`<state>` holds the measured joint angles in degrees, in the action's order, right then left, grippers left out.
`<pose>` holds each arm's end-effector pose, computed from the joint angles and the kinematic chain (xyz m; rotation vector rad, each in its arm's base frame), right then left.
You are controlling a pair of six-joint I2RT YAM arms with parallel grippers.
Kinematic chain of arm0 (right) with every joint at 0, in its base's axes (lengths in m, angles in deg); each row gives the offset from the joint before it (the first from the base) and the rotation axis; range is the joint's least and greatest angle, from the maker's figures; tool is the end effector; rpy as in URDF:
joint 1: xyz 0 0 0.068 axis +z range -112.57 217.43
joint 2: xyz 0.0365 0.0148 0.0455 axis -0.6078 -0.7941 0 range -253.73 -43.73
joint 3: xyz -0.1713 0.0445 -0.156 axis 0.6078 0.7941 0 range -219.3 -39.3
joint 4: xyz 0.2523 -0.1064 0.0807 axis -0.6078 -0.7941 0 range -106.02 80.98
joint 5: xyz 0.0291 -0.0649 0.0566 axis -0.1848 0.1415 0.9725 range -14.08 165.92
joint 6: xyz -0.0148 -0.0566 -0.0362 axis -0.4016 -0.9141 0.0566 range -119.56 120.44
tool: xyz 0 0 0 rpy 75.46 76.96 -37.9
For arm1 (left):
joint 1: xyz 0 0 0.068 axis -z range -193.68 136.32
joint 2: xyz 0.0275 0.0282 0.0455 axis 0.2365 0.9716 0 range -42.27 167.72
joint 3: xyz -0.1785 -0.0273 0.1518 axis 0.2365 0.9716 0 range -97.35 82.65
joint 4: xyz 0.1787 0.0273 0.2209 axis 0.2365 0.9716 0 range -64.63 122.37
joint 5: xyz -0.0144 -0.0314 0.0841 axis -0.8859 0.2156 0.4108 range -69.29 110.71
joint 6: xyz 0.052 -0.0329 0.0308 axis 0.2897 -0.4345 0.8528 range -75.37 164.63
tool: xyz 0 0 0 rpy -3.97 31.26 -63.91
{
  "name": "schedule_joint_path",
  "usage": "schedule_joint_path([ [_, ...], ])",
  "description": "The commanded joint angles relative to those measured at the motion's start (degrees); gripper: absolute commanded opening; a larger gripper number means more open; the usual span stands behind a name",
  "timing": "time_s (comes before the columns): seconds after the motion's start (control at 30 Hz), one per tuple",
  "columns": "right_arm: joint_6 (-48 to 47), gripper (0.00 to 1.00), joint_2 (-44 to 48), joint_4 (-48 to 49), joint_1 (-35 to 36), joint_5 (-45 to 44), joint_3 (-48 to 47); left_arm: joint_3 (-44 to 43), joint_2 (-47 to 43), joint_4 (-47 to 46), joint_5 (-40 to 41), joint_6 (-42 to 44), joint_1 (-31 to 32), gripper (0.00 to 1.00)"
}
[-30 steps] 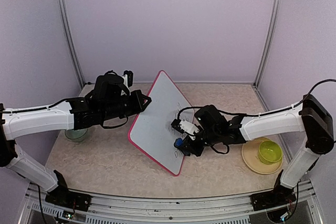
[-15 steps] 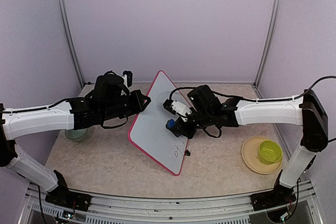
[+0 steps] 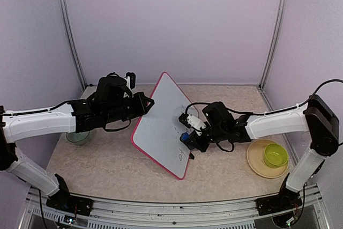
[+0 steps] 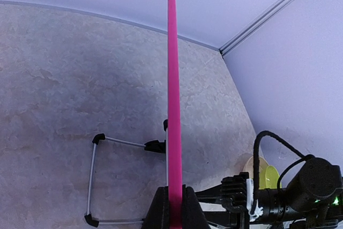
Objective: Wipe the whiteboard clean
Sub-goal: Erase the whiteboard at the center of the board.
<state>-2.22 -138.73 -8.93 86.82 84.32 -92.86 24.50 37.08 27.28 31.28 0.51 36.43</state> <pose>0.2403 0.2932 0.1191 -1.1026 2.0803 0.5807 0.2455 -0.2777 0.2429 -0.0181 2.0772 -0.8727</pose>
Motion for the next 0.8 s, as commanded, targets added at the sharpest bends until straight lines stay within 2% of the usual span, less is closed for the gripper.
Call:
schedule_joint_path([
  [0.0, 2.2, 0.00, 1.7, 0.5, -1.3, 0.4, 3.2, 1.2, 2.9, 4.7, -5.0, 0.3, 1.5, 0.00],
  [0.13, 2.8, 0.00, 3.6, 0.0, -2.0, 0.6, 1.9, -0.2, 4.0, 5.5, -4.7, 0.5, 1.5, 0.00],
  [0.23, 3.1, 0.00, 4.0, -1.2, -2.8, -2.7, -0.3, -1.4, 4.6, 5.9, -4.3, 0.7, 1.4, 0.00],
  [0.43, 7.2, 0.00, 3.5, -1.5, -8.6, -8.1, -3.1, -3.9, 5.8, 7.0, -4.1, 1.4, 0.6, 0.00],
  [0.63, 11.5, 0.00, 1.6, -3.5, -13.6, -12.0, -5.8, -6.8, 7.6, 8.3, -4.7, 2.5, -0.2, 0.07],
  [0.77, 13.7, 0.00, -1.0, -4.6, -16.4, -12.0, -6.4, -8.1, 8.2, 8.9, -4.9, 3.0, -0.9, 0.09],
])
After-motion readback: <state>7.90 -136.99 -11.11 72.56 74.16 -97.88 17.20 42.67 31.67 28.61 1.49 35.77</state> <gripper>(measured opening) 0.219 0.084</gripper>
